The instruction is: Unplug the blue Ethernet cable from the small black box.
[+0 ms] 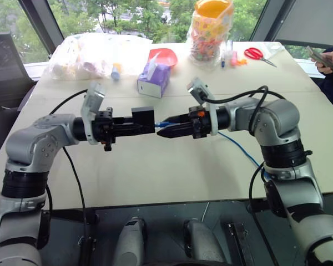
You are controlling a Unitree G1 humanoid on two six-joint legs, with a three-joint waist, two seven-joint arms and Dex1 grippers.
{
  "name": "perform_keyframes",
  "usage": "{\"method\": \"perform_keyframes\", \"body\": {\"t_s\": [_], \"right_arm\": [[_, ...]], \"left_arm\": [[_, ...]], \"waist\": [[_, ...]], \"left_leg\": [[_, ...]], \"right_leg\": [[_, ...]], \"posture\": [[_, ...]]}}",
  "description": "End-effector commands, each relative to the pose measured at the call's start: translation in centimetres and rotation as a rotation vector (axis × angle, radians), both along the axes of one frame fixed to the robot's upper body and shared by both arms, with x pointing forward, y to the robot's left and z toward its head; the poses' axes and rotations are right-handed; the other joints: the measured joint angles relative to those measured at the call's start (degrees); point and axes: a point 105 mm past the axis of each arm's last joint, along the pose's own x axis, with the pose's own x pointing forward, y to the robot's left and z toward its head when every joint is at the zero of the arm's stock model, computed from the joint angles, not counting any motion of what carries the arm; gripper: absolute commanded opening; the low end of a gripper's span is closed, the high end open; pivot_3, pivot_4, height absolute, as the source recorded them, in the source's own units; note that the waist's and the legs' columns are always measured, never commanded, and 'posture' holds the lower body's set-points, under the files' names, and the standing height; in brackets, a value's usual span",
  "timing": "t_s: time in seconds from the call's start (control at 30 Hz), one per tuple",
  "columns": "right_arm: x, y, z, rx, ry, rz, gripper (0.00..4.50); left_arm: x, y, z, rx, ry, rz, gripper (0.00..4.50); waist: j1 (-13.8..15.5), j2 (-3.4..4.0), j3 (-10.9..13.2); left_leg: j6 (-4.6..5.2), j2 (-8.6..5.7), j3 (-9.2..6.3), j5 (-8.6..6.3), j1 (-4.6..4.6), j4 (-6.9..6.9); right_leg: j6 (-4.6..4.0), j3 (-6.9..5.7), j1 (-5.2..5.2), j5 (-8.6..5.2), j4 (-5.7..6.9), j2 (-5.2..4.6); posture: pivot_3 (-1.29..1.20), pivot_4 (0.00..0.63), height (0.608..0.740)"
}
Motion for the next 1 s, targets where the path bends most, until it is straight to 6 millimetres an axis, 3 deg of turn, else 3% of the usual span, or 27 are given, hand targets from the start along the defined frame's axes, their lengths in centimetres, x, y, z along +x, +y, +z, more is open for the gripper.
{"method": "perform_keyframes", "body": {"t_s": [0.03,0.47,0.57,0.67,0.7,1.0], "right_arm": [[-0.45,0.56,1.68,0.028,-0.038,0.035,2.7],[-0.62,0.58,2.19,0.036,-0.038,0.051,2.7],[-0.66,0.67,2.17,0.036,-0.039,0.056,1.84],[-0.7,0.78,2.14,0.035,-0.039,0.058,0.24],[-0.73,0.83,2.12,0.036,-0.039,0.06,0.04],[-0.75,0.93,2.0,0.029,-0.049,0.061,0.04]], "left_arm": [[-0.44,0.21,1.24,-0.002,-0.057,-0.004,0.51],[-0.47,0.34,0.67,0.033,-0.057,-0.004,0.51],[-0.44,0.34,0.68,0.035,-0.06,-0.003,0.51],[-0.43,0.34,0.67,0.036,-0.061,-0.001,0.51],[-0.41,0.32,0.68,0.035,-0.061,0.001,0.51],[-0.41,0.36,0.7,0.035,-0.06,0.007,0.51]], "waist": [[-0.01,0.0,0.0],[0.01,0.0,0.0],[0.02,0.0,0.0],[0.01,0.0,0.0],[0.0,0.0,0.0],[0.02,0.0,0.0]], "left_leg": [[0.0,0.0,0.0,0.0,0.0,0.0],[0.0,0.0,0.0,0.0,-0.01,0.0],[0.0,0.0,0.0,0.0,-0.01,0.0],[0.0,0.0,0.0,0.0,-0.01,0.0],[0.0,0.0,0.0,0.0,-0.01,0.0],[0.0,0.0,0.0,0.0,-0.01,0.0]], "right_leg": [[0.0,0.0,0.0,0.0,0.0,0.0],[0.0,0.0,0.0,0.0,0.0,0.0],[0.0,0.0,0.0,0.0,0.0,0.0],[0.0,0.0,0.0,0.0,0.0,0.0],[0.0,0.0,0.0,0.0,0.0,0.0],[0.0,0.0,0.0,0.0,0.0,0.0]], "posture": [[0.0,0.15,0.735],[0.0,0.15,0.735],[0.0,0.15,0.735],[0.0,0.15,0.735],[0.0,0.15,0.735],[0.0,0.15,0.735]]}}
